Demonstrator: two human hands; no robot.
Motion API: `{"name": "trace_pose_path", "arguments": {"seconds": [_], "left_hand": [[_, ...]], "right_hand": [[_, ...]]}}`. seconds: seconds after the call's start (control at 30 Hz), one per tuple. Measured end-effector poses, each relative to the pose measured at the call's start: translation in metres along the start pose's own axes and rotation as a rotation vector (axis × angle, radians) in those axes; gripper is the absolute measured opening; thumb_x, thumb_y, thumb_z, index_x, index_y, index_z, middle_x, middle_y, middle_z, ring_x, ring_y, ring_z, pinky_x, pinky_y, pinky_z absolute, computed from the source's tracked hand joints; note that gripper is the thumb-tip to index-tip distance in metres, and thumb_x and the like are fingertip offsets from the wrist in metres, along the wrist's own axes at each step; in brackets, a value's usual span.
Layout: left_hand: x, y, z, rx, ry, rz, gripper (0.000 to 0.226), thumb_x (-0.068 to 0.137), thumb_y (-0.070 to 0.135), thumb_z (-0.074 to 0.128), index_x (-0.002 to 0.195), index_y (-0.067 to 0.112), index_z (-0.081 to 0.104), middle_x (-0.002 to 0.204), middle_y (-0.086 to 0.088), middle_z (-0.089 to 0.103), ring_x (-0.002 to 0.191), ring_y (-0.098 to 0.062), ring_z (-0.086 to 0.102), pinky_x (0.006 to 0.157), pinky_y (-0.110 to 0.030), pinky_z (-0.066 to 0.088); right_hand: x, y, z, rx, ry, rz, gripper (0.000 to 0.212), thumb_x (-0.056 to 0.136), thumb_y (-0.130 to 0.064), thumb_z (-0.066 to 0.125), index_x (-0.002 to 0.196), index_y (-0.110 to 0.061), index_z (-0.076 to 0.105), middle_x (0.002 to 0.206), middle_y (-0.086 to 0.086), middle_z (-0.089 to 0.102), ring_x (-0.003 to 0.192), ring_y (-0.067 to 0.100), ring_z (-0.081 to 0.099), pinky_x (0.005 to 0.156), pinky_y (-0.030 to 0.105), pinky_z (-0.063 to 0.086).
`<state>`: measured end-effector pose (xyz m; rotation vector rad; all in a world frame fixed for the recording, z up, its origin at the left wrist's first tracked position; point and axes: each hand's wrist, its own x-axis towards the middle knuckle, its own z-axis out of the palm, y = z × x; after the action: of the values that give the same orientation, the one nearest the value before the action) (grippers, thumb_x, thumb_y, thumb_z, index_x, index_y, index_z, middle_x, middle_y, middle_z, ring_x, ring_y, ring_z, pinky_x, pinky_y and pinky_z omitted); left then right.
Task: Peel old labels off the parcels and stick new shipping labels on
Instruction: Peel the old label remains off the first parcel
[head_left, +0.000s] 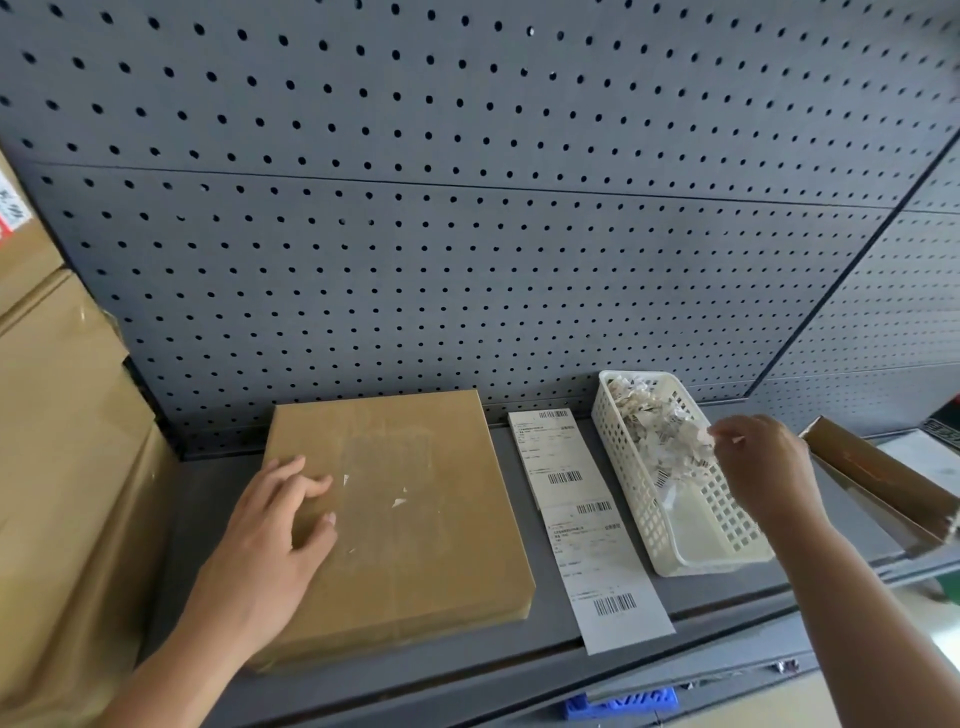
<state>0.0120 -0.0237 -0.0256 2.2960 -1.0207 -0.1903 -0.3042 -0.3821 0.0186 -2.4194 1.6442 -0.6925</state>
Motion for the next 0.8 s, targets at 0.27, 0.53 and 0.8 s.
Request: {"name": "trace_pose_path", "arguments": {"seconds": [0.27, 0.53, 0.8], "left_hand": [[-0.001, 0.002, -0.001, -0.014, -0.002, -0.007, 0.033, 0.099, 0.037, 0.054, 0.132, 0.034, 0.053, 0.157, 0.019, 0.028, 0.151, 0.0, 0.012, 0.112, -0.041, 0.036], [-0.001, 0.003, -0.001, -0.028, -0.011, -0.009, 0.034, 0.1, 0.036, 0.054, 0.133, 0.033, 0.052, 0.158, 0.019, 0.027, 0.15, 0.002, 0.01, 0.111, -0.041, 0.035], [-0.002, 0.005, -0.003, -0.013, -0.033, -0.011, 0.038, 0.101, 0.04, 0.05, 0.138, 0.034, 0.048, 0.16, 0.02, 0.021, 0.151, 0.004, 0.002, 0.11, -0.04, 0.038]], "right_hand": [[-0.012, -0.027, -0.024, 0.135, 0.09, -0.014, 0.007, 0.089, -0.017, 0.065, 0.084, -0.015, 0.062, 0.073, -0.002, 0.064, 0.071, 0.018, 0.059, 0.062, 0.027, 0.039], [-0.035, -0.049, -0.019, 0.208, 0.01, -0.164, 0.013, 0.094, -0.006, 0.059, 0.098, -0.015, 0.068, 0.085, -0.007, 0.064, 0.079, 0.016, 0.061, 0.074, 0.032, 0.051], [-0.08, -0.13, 0.017, 0.334, -0.232, -0.483, 0.027, 0.088, 0.005, 0.055, 0.09, -0.017, 0.072, 0.093, -0.009, 0.064, 0.077, -0.001, 0.057, 0.072, 0.012, 0.047]]}}
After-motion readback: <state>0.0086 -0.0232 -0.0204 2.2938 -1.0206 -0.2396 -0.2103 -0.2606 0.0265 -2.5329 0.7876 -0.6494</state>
